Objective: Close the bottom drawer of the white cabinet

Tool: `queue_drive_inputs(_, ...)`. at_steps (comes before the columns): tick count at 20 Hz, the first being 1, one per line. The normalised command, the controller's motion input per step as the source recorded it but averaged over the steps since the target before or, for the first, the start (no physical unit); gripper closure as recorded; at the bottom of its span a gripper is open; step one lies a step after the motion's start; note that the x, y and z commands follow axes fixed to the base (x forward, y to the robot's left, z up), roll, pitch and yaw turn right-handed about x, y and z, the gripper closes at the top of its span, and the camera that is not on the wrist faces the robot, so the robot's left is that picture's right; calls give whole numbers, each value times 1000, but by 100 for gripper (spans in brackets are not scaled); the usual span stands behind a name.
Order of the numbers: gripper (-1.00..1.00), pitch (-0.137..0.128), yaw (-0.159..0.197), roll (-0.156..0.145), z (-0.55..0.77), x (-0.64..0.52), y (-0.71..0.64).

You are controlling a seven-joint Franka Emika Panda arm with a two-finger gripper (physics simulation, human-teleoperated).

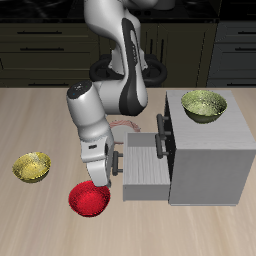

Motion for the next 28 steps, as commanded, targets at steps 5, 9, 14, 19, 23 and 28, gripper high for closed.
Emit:
queue_drive_inputs(5,-100,1,26,37,-7,110,220)
queue_drive_inputs(9,-100,-3,3,45,44,154,316)
queue_drive_inputs(14,-100,-12,10,39,112,121,254)
queue_drive_inputs(19,-100,-14,2,48,212,209,334)
queue_drive_inputs(23,-100,-12,-1,36,141,172,233)
queue_drive_inputs(28,-100,-11,8,55,165,249,355)
